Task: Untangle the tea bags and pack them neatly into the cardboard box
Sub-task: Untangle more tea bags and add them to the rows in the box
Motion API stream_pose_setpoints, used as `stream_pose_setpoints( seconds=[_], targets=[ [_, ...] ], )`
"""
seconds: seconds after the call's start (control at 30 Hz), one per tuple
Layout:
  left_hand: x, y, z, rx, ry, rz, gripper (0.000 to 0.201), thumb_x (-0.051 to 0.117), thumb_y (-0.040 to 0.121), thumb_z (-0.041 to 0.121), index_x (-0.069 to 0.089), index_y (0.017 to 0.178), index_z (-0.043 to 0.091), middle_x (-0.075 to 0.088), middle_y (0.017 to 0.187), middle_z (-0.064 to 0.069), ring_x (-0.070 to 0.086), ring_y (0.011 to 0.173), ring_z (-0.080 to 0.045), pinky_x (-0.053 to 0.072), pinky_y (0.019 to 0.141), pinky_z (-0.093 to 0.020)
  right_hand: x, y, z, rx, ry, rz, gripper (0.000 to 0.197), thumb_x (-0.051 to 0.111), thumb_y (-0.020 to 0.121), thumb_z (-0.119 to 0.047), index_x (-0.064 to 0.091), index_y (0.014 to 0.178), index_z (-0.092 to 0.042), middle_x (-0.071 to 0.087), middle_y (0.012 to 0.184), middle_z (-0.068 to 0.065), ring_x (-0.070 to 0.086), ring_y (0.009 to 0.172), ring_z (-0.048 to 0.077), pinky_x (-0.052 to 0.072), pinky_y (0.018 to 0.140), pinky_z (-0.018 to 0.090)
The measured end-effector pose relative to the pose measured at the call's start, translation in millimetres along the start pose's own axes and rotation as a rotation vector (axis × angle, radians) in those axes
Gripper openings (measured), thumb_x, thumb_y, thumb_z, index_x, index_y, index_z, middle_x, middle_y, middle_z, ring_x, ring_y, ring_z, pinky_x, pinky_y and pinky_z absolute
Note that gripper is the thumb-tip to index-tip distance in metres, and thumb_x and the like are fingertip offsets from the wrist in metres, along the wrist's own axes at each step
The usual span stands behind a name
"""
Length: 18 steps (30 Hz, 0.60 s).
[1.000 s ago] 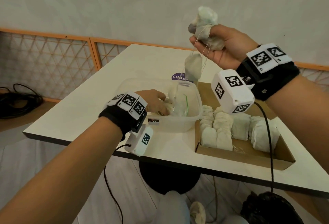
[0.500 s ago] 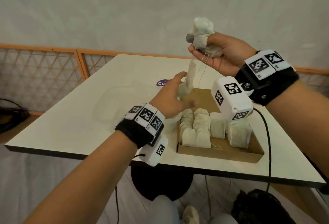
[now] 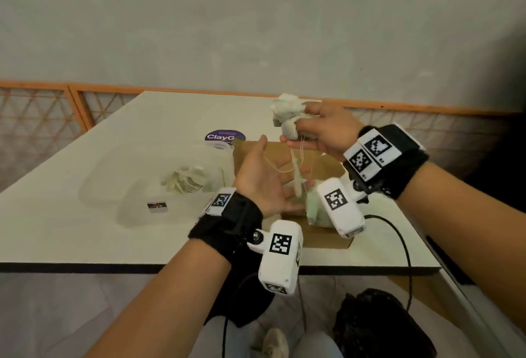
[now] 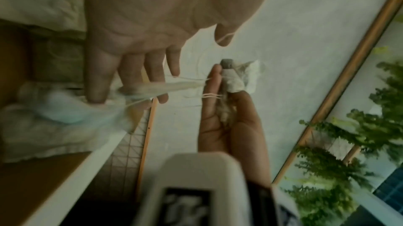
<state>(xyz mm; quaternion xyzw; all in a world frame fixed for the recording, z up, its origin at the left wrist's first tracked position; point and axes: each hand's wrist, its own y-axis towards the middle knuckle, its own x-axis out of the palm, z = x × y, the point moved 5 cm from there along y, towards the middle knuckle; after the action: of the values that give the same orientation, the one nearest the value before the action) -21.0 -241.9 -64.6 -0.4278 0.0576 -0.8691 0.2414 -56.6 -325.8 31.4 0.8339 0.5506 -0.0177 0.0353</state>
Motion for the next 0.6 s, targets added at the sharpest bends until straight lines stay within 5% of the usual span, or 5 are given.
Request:
stream_pose_setpoints(
  seconds=[0.17, 0.4, 0.5, 0.6],
  targets=[
    [-14.6, 4.6, -10.7, -0.021, 0.055, 0.061, 0.066, 0.048, 0.075, 0.077, 0.062, 0.108, 0.022, 0.064, 0.108, -0.006, 0.058, 0.110, -0.030, 0.032, 0.106, -0.053, -11.9, 6.0, -27.0, -0.092, 0.136, -0.017, 0.035, 0.049, 0.089, 0.006, 0.051, 0.125, 0.003, 0.063, 0.117, 0.019, 0.069, 0.082, 0.023, 0.058, 0.071, 0.025],
    [-12.4, 13.4, -3.4, -0.017, -0.253, -0.086, 0.075, 0.044, 0.076, 0.079, 0.061, 0.115, 0.017, 0.055, 0.131, -0.018, 0.054, 0.119, -0.044, 0.039, 0.100, -0.062, -1.4, 13.0, -25.2, -0.080, 0.146, -0.051, 0.033, 0.050, 0.089, 0.005, 0.053, 0.122, 0.002, 0.066, 0.106, 0.014, 0.068, 0.076, 0.020, 0.057, 0.066, 0.023],
    [-9.8, 10.0, -1.0, 0.027, -0.276, -0.176, 0.082, 0.041, 0.078, 0.079, 0.058, 0.128, 0.016, 0.050, 0.140, -0.017, 0.052, 0.122, -0.043, 0.040, 0.097, -0.062, 9.6, 8.4, 9.4, -0.090, -0.329, -0.056, 0.028, 0.054, 0.087, 0.002, 0.059, 0.113, -0.006, 0.066, 0.086, 0.007, 0.064, 0.063, 0.010, 0.054, 0.057, 0.021],
    [-15.3, 6.3, -0.8, 0.053, -0.275, -0.156, 0.077, 0.037, 0.086, 0.071, 0.059, 0.120, 0.005, 0.064, 0.119, -0.023, 0.066, 0.101, -0.038, 0.047, 0.084, -0.062, 23.0, -0.9, 40.6, -0.117, -0.892, -0.201, 0.030, 0.059, 0.087, -0.013, 0.061, 0.117, -0.017, 0.066, 0.099, -0.001, 0.061, 0.088, 0.011, 0.048, 0.083, 0.025]
  ],
)
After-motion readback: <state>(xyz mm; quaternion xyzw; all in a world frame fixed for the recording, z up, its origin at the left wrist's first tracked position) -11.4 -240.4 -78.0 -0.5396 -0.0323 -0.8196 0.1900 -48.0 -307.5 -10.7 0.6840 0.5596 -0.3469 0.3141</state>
